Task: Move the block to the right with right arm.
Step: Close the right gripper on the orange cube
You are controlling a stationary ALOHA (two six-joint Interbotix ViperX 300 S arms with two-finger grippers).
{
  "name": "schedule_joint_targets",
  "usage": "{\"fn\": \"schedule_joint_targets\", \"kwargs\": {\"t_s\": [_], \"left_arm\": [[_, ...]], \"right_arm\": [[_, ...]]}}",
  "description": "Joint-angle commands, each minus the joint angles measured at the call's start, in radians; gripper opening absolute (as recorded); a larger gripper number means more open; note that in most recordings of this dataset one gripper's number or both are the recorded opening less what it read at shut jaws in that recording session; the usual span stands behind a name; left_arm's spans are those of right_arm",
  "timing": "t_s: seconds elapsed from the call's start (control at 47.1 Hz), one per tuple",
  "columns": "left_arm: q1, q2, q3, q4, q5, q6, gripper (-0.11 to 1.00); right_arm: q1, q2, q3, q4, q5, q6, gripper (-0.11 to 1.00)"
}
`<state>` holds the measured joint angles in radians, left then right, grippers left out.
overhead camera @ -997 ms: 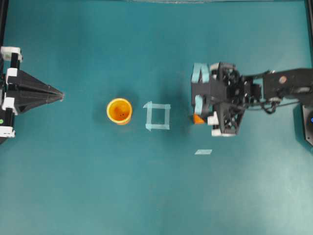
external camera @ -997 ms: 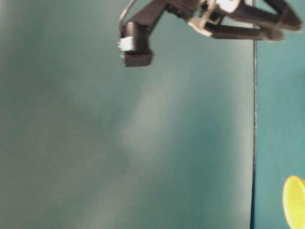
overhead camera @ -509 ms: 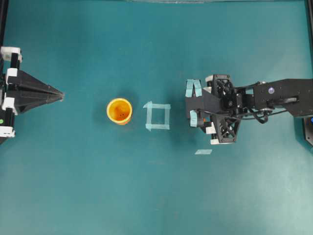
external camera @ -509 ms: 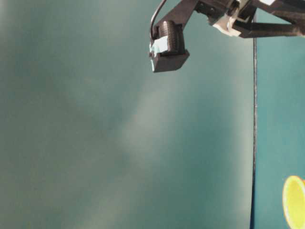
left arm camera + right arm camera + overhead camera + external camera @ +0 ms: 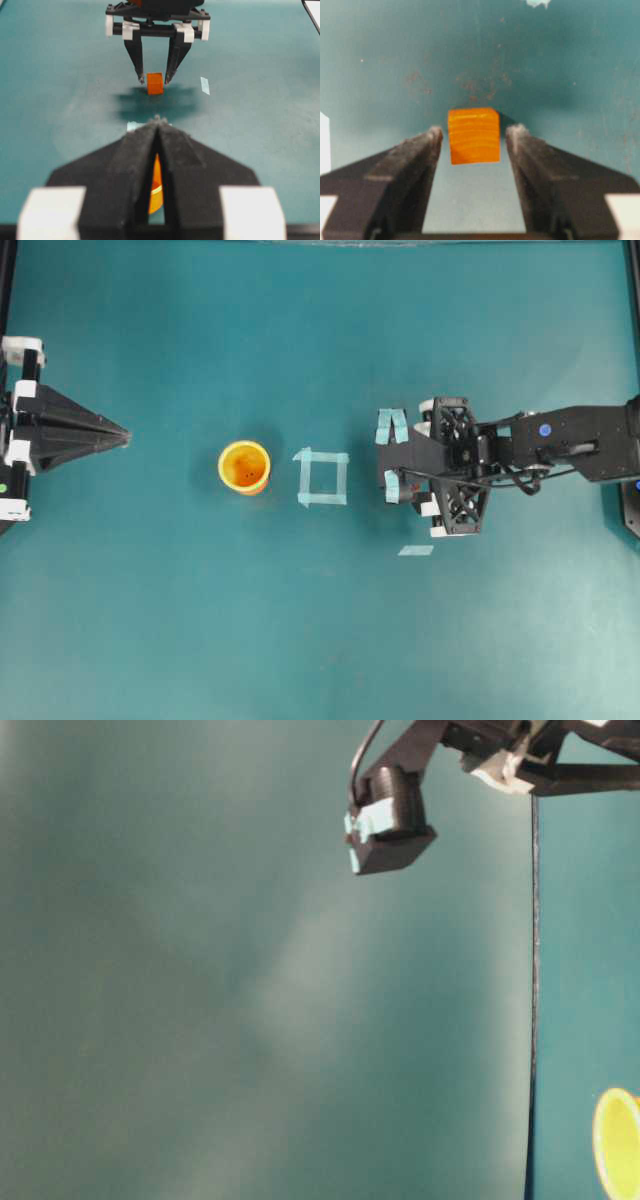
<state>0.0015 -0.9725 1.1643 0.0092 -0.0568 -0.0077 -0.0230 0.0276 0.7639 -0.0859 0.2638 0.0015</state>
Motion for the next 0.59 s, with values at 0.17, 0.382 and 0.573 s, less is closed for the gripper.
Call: {"fn": "schedule_joint_targets", "kwargs": {"t_s": [0.17,0.382,0.573], "left_arm": [[0.002,0.005,-0.026,0.002,-0.005,-0.002,0.00],[0.002,0.005,-0.026,0.002,-0.005,0.000,0.00],[0.002,0.005,-0.026,0.002,-0.005,0.002,0.00]], "right_arm": [[0.002,-0.011,-0.008,-0.003,-0.046,0.005,0.53],[0.000,-0.011,-0.009,-0.002,-0.043,0.005,0.40],[0.002,-0.025,-0.020,-0.002,-0.038,0.003,0.40]]}}
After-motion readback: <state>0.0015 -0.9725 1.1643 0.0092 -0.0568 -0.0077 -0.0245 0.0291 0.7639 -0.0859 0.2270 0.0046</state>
